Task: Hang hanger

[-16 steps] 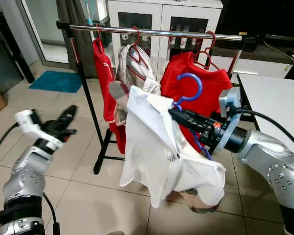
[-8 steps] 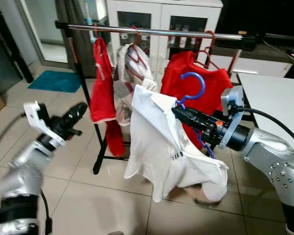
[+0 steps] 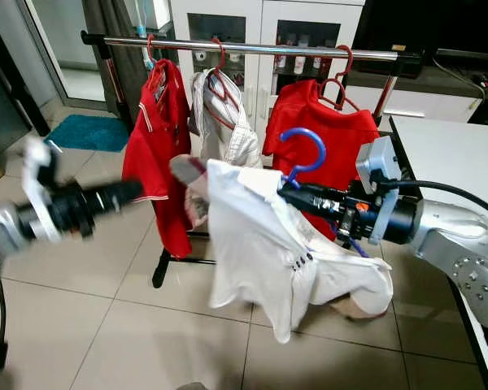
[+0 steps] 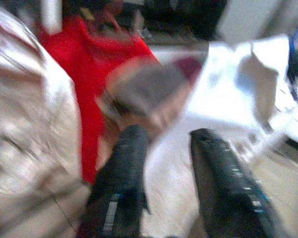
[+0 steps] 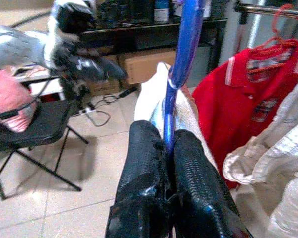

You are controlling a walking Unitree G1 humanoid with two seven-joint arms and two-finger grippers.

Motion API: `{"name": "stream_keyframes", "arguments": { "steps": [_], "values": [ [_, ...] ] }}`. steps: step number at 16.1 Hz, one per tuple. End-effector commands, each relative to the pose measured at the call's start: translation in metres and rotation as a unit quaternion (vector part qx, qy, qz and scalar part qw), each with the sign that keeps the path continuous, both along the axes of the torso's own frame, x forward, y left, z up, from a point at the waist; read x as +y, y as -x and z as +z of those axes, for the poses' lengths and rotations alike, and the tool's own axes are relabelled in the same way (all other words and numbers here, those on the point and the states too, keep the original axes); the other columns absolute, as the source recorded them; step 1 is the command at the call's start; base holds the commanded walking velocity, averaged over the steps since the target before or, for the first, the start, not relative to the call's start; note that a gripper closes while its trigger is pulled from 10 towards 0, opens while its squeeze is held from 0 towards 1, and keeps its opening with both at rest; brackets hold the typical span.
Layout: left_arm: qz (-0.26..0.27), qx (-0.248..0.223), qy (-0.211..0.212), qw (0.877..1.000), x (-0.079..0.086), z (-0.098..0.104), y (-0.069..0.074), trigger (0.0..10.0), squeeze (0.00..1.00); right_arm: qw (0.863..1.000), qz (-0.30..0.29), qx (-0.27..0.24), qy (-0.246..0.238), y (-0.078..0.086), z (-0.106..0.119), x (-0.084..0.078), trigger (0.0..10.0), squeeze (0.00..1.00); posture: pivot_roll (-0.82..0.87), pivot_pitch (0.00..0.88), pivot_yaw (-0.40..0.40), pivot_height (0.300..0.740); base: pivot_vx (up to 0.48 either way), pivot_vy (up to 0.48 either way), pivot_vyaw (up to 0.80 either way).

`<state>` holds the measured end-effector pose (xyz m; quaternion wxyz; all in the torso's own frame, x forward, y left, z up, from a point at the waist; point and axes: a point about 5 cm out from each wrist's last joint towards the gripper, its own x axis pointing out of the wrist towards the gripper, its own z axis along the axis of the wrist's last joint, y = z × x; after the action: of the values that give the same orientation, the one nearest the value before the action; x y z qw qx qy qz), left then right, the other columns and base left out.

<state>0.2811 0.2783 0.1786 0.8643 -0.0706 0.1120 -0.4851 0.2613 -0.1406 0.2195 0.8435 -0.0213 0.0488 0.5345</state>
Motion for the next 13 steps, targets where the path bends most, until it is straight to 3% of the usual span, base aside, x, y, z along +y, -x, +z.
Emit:
{"name": "stream_keyframes", "arguments": {
  "steps": [1, 4, 5, 6, 7, 9, 11, 12, 13],
  "values": [
    [-0.008, 0.010, -0.016, 1.000, 0.006, 0.001, 0.001, 10.0, 1.00, 0.999, 0.043, -0.024, -0.005, 0.006, 0.011, 0.005, 10.0, 0.00, -0.03, 0.000, 0.046, 0.740, 0.000, 0.000, 0.00],
    [0.000, -0.001, -0.019, 1.000, 0.013, 0.005, -0.001, 10.0, 1.00, 0.997, 0.071, -0.027, -0.013, 0.010, 0.016, 0.004, 10.0, 0.00, -0.04, 0.000, 0.051, 0.740, 0.000, 0.000, 0.00],
    [-0.015, -0.003, -0.010, 1.000, 0.012, 0.007, 0.000, 10.0, 0.53, 0.996, 0.087, -0.025, -0.020, 0.013, 0.017, 0.005, 10.0, 0.00, -0.04, 0.000, 0.050, 0.740, 0.000, 0.000, 0.00],
    [-0.022, -0.002, -0.005, 1.000, 0.010, 0.007, 0.001, 10.0, 0.53, 0.995, 0.091, -0.024, -0.022, 0.013, 0.017, 0.005, 10.0, 0.00, -0.03, 0.000, 0.049, 0.740, 0.000, 0.000, 0.00],
    [-0.040, 0.005, 0.008, 0.999, 0.005, 0.006, 0.001, 10.0, 0.00, 0.994, 0.099, -0.022, -0.025, 0.015, 0.017, 0.006, 10.0, 0.00, -0.03, 0.000, 0.048, 0.740, 0.000, 0.000, 0.00],
    [-0.075, 0.017, 0.027, 0.997, -0.006, 0.003, 0.002, 10.0, 0.00, 0.993, 0.109, -0.021, -0.030, 0.015, 0.018, 0.007, 10.0, 0.00, -0.04, 0.000, 0.049, 0.740, 0.000, 0.000, 0.00],
    [-0.083, 0.022, 0.012, 0.996, -0.013, -0.006, -0.001, 10.0, 0.00, 0.993, 0.113, -0.021, -0.032, 0.015, 0.018, 0.008, 10.0, 0.00, -0.04, 0.000, 0.051, 0.740, 0.000, 0.000, 0.00],
    [-0.079, 0.024, 0.014, 0.996, -0.014, -0.008, -0.003, 5.8, 0.00, 0.993, 0.114, -0.022, -0.033, 0.014, 0.019, 0.008, 10.0, 0.00, -0.04, 0.000, 0.053, 0.740, 0.000, 0.000, 0.00],
    [-0.075, 0.023, 0.014, 0.997, -0.014, -0.008, -0.004, 2.7, 0.00, 0.993, 0.115, -0.023, -0.034, 0.015, 0.019, 0.009, 10.0, 0.00, -0.04, 0.000, 0.053, 0.740, 0.000, 0.000, 0.00]
  ]
}}
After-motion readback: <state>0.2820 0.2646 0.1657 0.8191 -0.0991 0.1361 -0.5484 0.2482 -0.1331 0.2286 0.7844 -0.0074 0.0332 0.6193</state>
